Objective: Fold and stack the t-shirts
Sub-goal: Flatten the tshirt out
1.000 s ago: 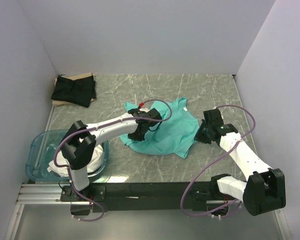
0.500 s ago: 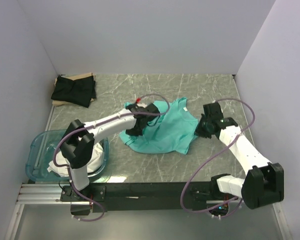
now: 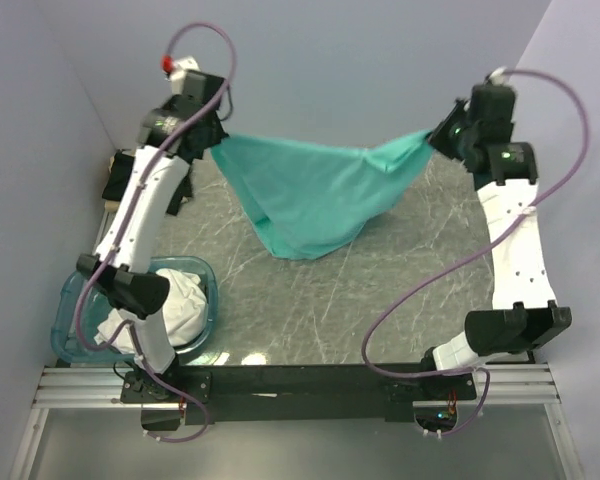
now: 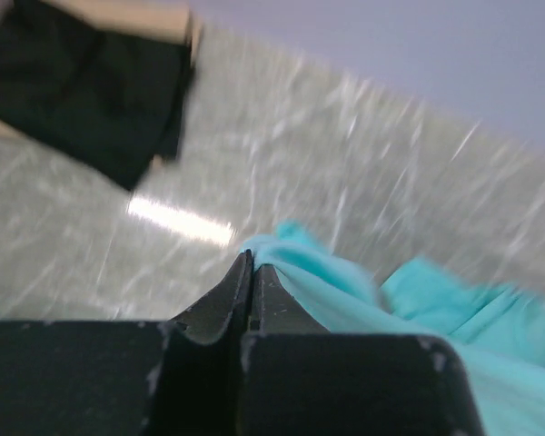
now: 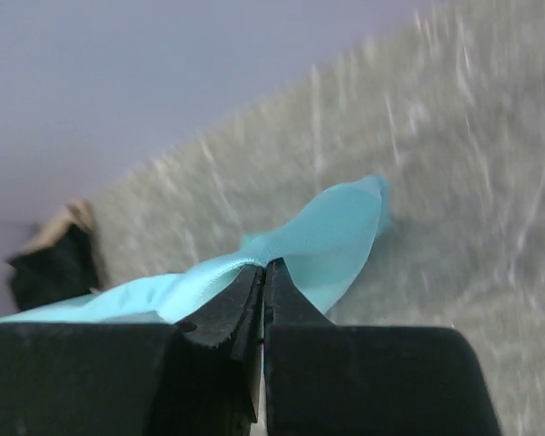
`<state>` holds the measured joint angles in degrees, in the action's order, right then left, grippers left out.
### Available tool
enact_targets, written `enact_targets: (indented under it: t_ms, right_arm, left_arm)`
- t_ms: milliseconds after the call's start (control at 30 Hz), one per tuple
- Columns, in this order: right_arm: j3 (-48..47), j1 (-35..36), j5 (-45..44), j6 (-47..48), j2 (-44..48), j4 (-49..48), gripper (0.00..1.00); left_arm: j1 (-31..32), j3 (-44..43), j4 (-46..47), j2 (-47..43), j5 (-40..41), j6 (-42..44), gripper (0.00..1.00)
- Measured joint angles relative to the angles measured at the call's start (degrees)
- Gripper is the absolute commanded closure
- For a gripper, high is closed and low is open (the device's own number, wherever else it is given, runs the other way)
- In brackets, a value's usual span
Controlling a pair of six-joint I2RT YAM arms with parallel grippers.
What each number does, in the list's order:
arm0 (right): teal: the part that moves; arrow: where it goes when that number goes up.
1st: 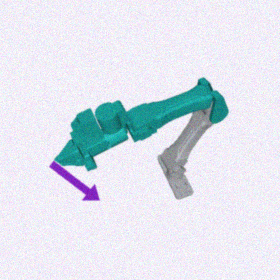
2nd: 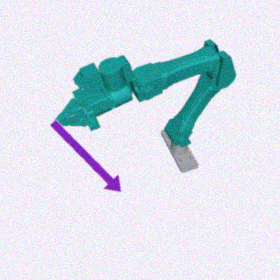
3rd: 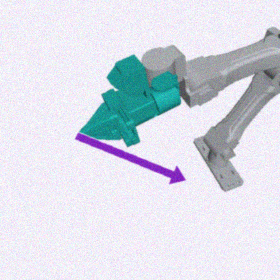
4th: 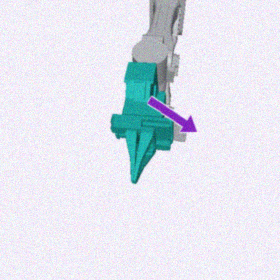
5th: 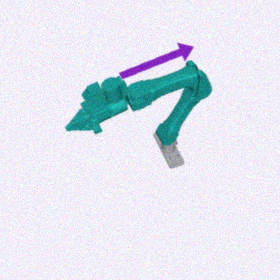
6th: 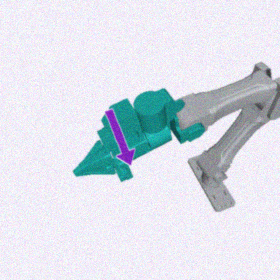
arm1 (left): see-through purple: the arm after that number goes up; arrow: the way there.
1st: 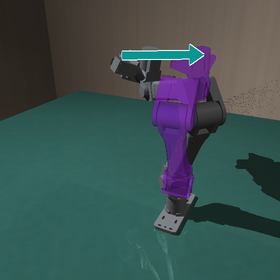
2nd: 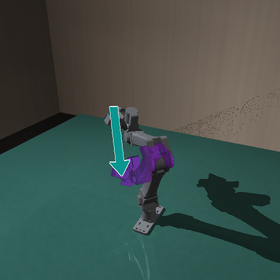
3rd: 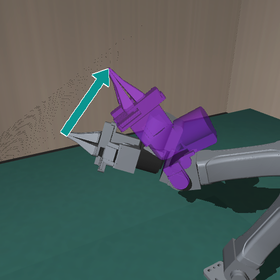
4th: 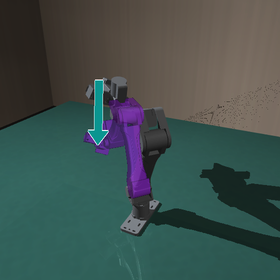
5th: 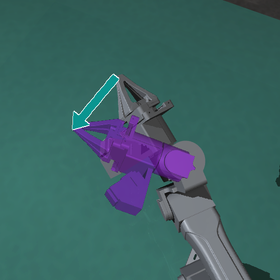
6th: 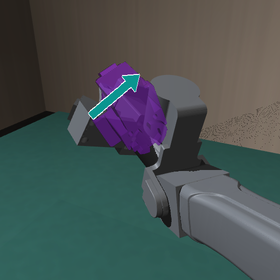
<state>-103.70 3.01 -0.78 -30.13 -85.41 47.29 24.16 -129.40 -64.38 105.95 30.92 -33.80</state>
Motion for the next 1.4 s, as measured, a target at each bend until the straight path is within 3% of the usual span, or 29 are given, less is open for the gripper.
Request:
enact_targets:
  t_ms: [100,200,400,533,700,900,1167,1400]
  right_arm:
    - [-10.4,-0.5,0.1,0.0,-0.6,0.7,1.0]
    - [-13.5,-0.5,0.0,0.0,2.4,-0.5,1.0]
    - [-3.3,-0.5,-2.9,0.3,19.5,-7.0,1.0]
    - [3.0,-0.5,-6.2,1.7,31.9,-13.2,1.0]
    - [2.6,-0.5,-9.4,4.3,40.2,-18.7,1.0]
    - [2.0,-0.5,-12.1,7.3,36.5,-20.0,1.0]
    - [3.9,-0.5,-14.4,9.5,19.5,-18.6,1.0]
    - [3.4,-0.5,-14.4,10.1,8.4,-15.0,1.0]
  left_arm:
    - [-2.1,-2.0,3.2,-3.5,-0.4,0.2,0.99]
    - [-2.2,9.0,11.5,-13.0,-2.7,0.7,0.99]
    - [-1.7,27.6,25.3,-33.9,-6.1,0.6,0.99]
    - [-1.7,33.4,33.2,-44.1,-7.3,0.2,0.99]
    - [-1.4,37.2,40.3,-50.8,-11.6,0.2,0.99]
    - [-1.4,33.0,40.0,-41.9,-16.9,0.2,0.99]
    - [-1.6,17.9,28.0,-15.0,-22.4,2.6,0.99]
    - [-2.2,8.5,18.6,-4.8,-23.6,3.2,0.99]
